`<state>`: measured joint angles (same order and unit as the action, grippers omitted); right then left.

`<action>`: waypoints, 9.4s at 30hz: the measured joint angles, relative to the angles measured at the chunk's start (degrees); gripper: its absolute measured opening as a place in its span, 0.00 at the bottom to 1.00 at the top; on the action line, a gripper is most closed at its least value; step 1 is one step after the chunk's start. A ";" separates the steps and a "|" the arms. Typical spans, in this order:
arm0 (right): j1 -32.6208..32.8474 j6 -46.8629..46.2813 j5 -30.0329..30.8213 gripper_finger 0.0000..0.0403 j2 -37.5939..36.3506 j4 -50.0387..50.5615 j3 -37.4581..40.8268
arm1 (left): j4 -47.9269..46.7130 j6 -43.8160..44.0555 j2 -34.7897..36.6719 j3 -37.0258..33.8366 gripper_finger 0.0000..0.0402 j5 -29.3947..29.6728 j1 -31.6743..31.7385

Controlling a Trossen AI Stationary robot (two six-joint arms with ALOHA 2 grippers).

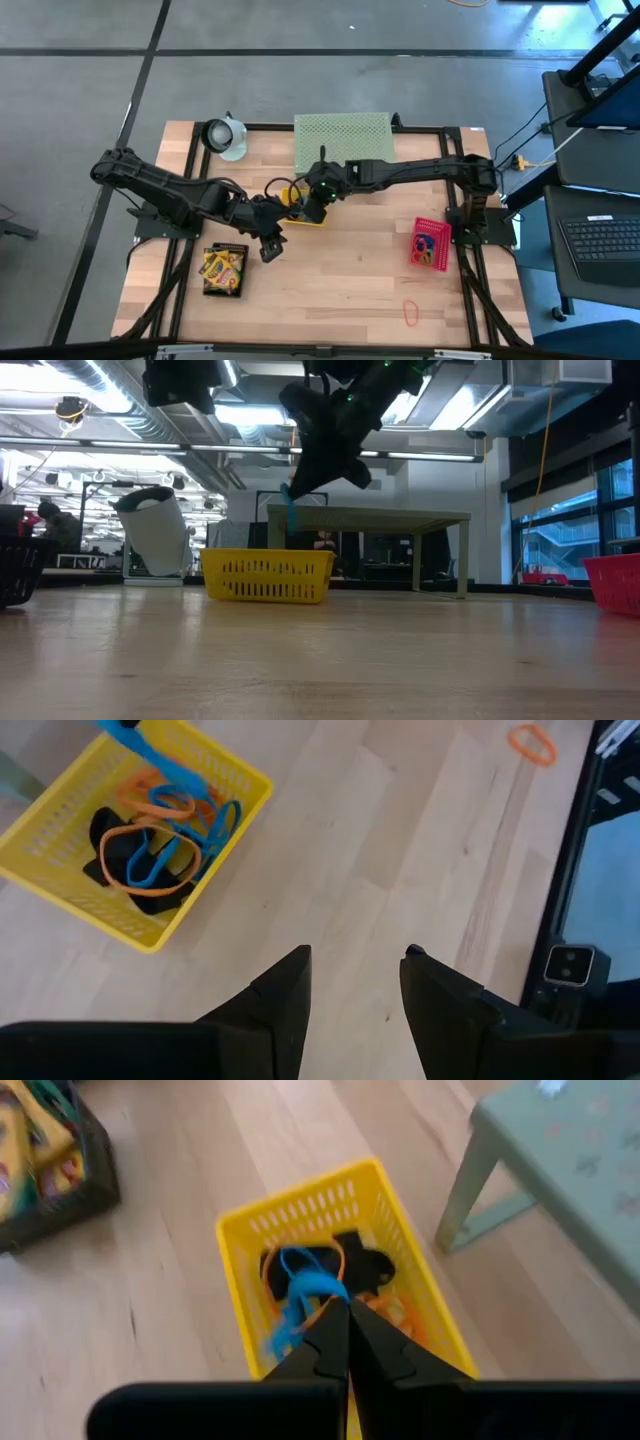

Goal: Pick & Place Office Desk Supplies
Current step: Put the blue rubber band into the yellow bin, then put the orange rubber band into the yellow bin, then put the red bin on the shelf

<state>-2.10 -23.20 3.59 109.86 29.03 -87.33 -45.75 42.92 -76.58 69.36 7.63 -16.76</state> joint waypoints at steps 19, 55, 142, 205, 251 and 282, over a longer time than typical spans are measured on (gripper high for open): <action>0.06 0.13 -2.59 0.26 0.85 0.32 0.02 | -0.83 1.46 0.00 0.00 0.37 -0.12 -0.01; 39.97 -44.08 7.08 0.28 -6.60 38.39 0.02 | 7.38 -7.28 0.00 0.02 0.37 5.49 -5.18; 34.18 -49.36 21.05 0.00 -12.17 10.19 16.63 | 16.34 -12.75 -3.57 -0.03 0.37 -3.42 -1.23; 3.66 -8.82 4.89 0.13 -0.72 -14.25 11.58 | 12.70 -16.91 13.16 0.00 0.37 9.60 -3.38; 48.06 -52.64 0.86 0.33 -34.88 36.72 31.17 | 23.30 -20.80 28.18 -13.18 0.37 22.73 -17.50; 49.17 -51.24 -3.44 0.33 -34.92 13.79 54.07 | 22.37 -14.44 28.50 -13.16 0.37 25.09 -17.22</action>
<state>47.07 -74.43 0.15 74.94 42.83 -33.26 -23.38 28.47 -48.07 56.21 32.72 -33.98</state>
